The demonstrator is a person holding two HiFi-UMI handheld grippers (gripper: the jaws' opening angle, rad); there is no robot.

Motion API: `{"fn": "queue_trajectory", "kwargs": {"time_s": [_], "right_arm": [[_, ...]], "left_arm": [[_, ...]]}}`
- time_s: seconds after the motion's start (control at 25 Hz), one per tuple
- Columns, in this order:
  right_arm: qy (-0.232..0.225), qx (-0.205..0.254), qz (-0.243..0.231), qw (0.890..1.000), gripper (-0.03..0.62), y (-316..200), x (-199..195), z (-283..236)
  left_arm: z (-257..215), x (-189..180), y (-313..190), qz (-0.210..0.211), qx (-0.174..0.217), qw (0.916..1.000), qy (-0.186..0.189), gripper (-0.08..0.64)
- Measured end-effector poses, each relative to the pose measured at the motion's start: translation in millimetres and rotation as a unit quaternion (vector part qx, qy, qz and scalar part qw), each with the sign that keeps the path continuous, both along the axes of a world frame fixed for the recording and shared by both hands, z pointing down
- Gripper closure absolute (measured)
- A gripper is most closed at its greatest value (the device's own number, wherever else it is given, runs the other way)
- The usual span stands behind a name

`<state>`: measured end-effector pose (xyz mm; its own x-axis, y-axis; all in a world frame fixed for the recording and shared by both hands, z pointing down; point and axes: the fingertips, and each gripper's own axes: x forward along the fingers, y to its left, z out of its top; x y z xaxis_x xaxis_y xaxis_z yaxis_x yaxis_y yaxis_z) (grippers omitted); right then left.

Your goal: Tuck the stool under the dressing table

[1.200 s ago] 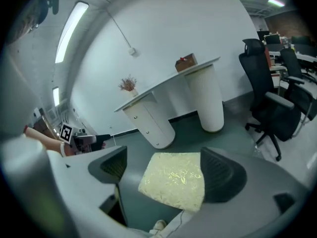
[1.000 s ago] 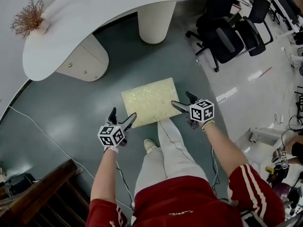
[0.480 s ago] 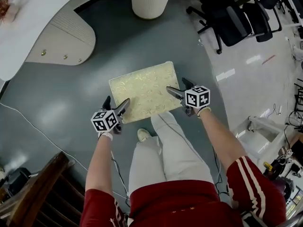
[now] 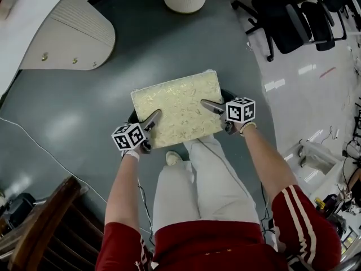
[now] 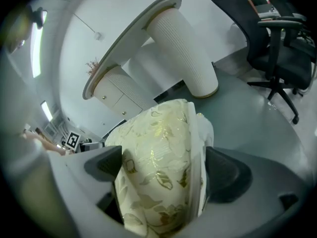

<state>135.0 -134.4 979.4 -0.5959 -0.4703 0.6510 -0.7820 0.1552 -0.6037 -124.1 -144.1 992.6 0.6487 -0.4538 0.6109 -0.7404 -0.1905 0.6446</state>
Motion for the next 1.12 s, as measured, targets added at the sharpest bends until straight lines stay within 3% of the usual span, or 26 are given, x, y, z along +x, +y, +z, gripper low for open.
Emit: {"fn": "queue_trajectory", "kwargs": {"time_s": [0.16, 0.72, 1.12], "right_arm": [[-0.037, -0.024, 0.013, 0.999, 0.095, 0.8, -6.6, 6.5], [-0.042, -0.052, 0.029, 0.997, 0.129, 13.3, -4.0, -1.6], [-0.035, -0.049, 0.025, 0.998, 0.130, 13.5, 12.3, -75.3]], "left_arm": [[3.8, 0.5, -2.8, -0.006, -0.008, 0.9999, 0.010, 0.020], [-6.6, -2.1, 10.3, -0.049, -0.032, 0.9981, -0.019, 0.019], [-80.1, 13.0, 14.5, -0.053, -0.031, 0.9977, -0.027, 0.021]]}}
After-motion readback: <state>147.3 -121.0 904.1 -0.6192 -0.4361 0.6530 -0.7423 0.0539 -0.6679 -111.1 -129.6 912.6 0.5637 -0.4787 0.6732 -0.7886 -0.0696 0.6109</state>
